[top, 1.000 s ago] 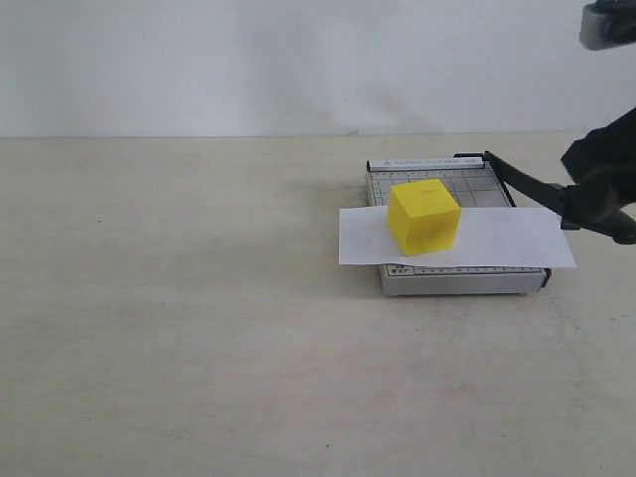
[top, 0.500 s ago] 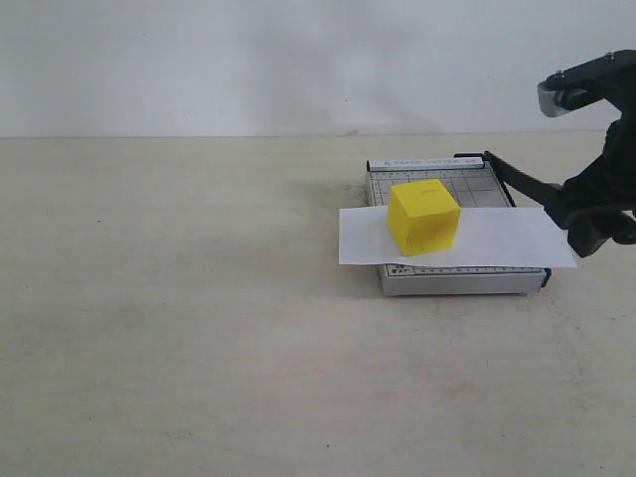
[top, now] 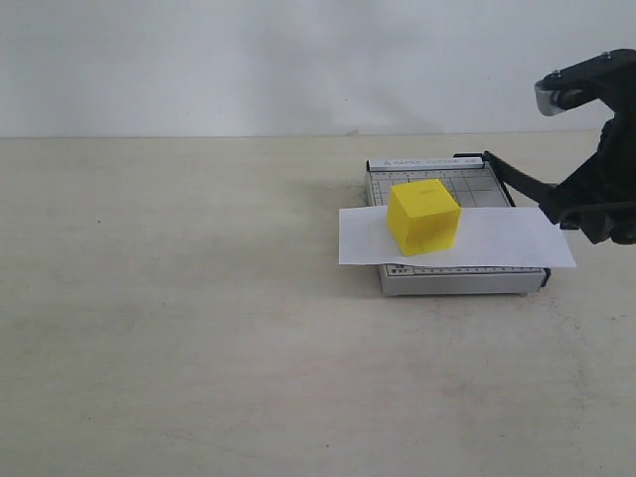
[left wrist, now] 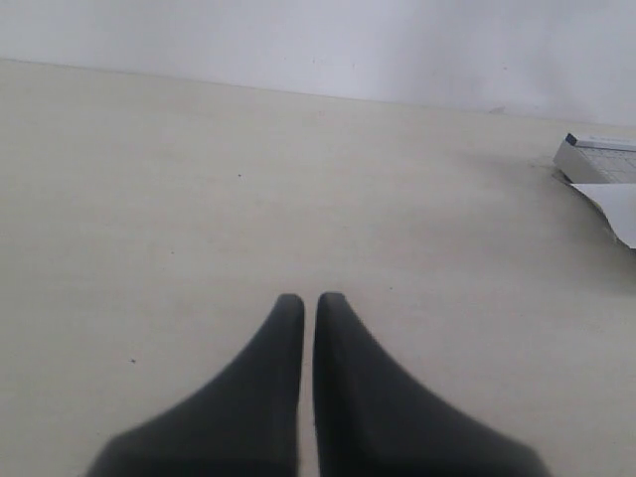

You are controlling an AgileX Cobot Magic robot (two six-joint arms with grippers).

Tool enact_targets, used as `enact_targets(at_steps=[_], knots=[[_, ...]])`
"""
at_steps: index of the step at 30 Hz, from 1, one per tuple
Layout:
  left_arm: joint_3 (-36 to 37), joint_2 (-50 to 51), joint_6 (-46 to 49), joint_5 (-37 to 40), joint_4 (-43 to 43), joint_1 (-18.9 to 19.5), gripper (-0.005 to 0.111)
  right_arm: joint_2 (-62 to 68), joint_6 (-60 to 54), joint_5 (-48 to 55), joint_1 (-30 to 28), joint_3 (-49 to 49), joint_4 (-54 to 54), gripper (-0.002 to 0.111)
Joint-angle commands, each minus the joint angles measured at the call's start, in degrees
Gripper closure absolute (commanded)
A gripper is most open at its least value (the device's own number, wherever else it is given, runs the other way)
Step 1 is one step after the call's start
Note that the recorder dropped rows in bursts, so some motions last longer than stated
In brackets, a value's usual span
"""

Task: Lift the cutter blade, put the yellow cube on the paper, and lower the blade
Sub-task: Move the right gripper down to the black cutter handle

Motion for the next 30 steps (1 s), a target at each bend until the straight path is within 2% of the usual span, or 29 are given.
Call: enact_targets(at_steps=[1,19,30], knots=[[-0.1,-0.2,0.5,-0.2,-0.4,0.2,0.102,0.3,-1.4,-7.9,0.0,4.9,4.5,0.108],[-0.1,-0.2,0.5,-3.7,-0.4,0.2,0.102,0.3,-1.4,-26.7,0.0,26.9,8.5,0.108],[-0.1,-0.2,0.5,-3.7,-0.4,0.2,0.102,4.4,-1.4,-29.9,0.0,30.6,8.5,0.108]])
